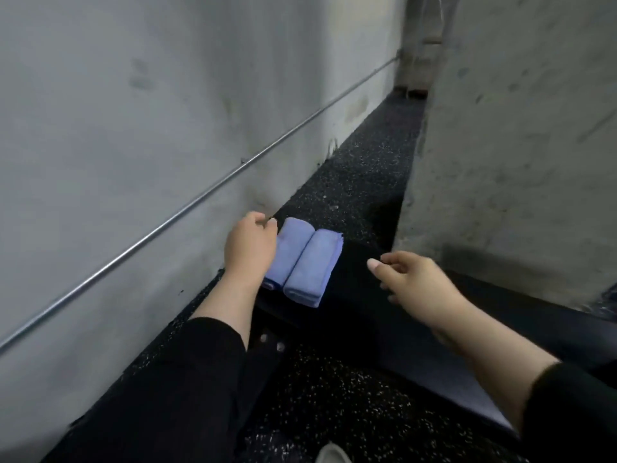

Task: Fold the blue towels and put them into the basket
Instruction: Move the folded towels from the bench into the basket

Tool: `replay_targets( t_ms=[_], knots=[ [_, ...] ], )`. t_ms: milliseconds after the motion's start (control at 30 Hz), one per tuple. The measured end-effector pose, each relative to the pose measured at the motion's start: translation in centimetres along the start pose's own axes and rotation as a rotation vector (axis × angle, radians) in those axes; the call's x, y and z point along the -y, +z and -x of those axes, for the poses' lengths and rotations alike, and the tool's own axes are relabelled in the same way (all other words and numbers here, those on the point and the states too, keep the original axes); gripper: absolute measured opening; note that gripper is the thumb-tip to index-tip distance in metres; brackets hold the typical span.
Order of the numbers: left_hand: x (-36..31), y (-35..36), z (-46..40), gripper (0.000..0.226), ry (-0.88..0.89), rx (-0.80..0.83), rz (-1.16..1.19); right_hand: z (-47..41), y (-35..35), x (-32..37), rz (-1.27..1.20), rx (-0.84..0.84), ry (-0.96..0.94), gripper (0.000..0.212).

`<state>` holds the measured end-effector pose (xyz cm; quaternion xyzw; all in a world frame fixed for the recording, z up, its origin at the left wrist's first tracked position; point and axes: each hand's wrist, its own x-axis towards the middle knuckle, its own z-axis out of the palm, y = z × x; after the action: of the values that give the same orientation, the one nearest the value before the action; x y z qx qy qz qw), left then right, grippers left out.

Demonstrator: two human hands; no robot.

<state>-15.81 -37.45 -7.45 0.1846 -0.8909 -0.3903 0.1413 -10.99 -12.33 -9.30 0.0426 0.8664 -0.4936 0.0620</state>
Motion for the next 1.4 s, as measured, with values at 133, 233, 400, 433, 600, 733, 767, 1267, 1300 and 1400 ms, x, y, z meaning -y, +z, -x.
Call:
replay_targets(
  t_ms=[133,233,400,433,600,733,767,1267,1300,1400],
  knots=[
    [4.5,1.7,-3.8,0.061,-0.108,0.209,-0.173,-4.6,7.6,1.4,-0.136,0.105,0.23,0.097],
    [5.7,3.3,-4.5,0.07,-0.113,0.319,-0.182,-7.0,10.3,2.2,-0.207,0.091,0.373,0.059],
    [7.0,5.0,-5.5,0.069,-0.174,0.399,-0.13,-9.8,13.2,2.2,-0.345,-0.001,0.454,0.046],
    [7.1,5.2,-5.6,0.066,-0.206,0.409,-0.073,-10.0,13.6,2.2,-0.359,-0.011,0.47,0.046],
    [6.3,6.2,-4.5,0.037,-0.275,0.508,0.094,-9.5,13.1,1.7,-0.464,-0.02,0.52,0.038],
    [4.0,6.6,-2.8,0.031,-0.248,0.525,0.279,-7.2,10.0,1.4,-0.557,-0.068,0.412,0.02],
    [3.0,6.5,-2.0,0.031,-0.245,0.542,0.337,-6.5,8.8,1.5,-0.576,-0.087,0.385,0.021],
    [-22.2,8.8,20.1,0.017,-0.096,0.86,0.874,13.5,-21.0,0.3,-0.519,-0.499,0.153,0.028],
    [-23.9,9.3,22.4,0.016,-0.093,0.886,0.887,15.4,-23.4,-0.4,-0.495,-0.531,0.149,0.031],
    [-28.5,11.0,29.1,0.017,-0.091,0.981,0.901,20.8,-30.0,-3.0,-0.454,-0.603,0.125,0.022]
  ],
)
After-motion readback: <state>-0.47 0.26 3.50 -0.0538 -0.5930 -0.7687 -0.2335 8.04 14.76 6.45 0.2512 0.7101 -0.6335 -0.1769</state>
